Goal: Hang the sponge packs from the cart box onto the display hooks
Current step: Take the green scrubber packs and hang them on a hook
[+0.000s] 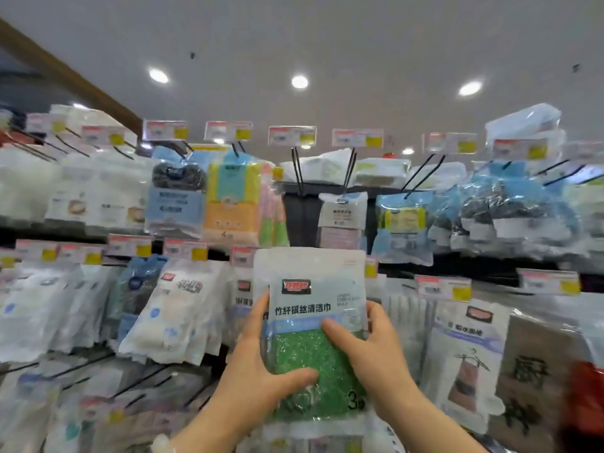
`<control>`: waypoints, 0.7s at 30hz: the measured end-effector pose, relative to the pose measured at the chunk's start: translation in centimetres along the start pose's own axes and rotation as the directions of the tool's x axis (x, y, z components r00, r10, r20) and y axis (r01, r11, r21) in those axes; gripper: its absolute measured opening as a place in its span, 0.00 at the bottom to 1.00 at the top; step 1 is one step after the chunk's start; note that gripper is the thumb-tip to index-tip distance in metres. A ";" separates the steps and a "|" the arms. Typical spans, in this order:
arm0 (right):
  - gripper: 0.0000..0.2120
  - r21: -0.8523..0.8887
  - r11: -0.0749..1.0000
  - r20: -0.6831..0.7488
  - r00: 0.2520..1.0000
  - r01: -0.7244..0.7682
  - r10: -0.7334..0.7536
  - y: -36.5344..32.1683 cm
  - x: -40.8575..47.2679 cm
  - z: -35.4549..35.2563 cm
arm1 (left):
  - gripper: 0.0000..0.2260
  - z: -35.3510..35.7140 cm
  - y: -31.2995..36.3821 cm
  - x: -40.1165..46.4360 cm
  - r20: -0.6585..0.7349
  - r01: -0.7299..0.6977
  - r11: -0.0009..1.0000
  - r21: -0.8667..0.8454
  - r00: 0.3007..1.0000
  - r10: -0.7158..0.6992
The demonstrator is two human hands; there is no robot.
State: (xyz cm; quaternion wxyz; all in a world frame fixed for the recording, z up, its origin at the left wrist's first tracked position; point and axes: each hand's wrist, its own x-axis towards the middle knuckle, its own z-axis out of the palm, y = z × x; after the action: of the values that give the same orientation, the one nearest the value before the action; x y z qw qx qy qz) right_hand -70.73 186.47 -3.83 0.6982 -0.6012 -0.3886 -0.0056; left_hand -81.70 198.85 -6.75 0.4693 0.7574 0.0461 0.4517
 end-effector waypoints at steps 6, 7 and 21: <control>0.15 0.027 0.997 -0.029 0.997 -0.071 0.072 0.0 2.5 -2.6 | 0.44 2.4 0.6 3.1 0.102 0.049 0.999 -0.005 0.994 -0.048; 0.15 0.027 0.996 -0.040 0.996 -0.080 0.081 0.3 2.9 -2.6 | 0.42 2.4 0.3 3.6 0.110 0.064 0.998 -0.005 0.992 -0.063; 0.19 0.006 0.997 -0.048 0.996 0.079 -0.078 -4.3 14.2 5.4 | 0.36 -5.4 1.2 13.9 -0.190 -0.117 0.992 -0.052 0.976 0.106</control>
State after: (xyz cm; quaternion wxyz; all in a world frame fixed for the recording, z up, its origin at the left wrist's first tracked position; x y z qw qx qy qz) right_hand -65.77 196.38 7.37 0.7089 -0.5824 -0.3952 -0.0458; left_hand -77.89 208.70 3.91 0.4604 0.6981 0.0331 0.5474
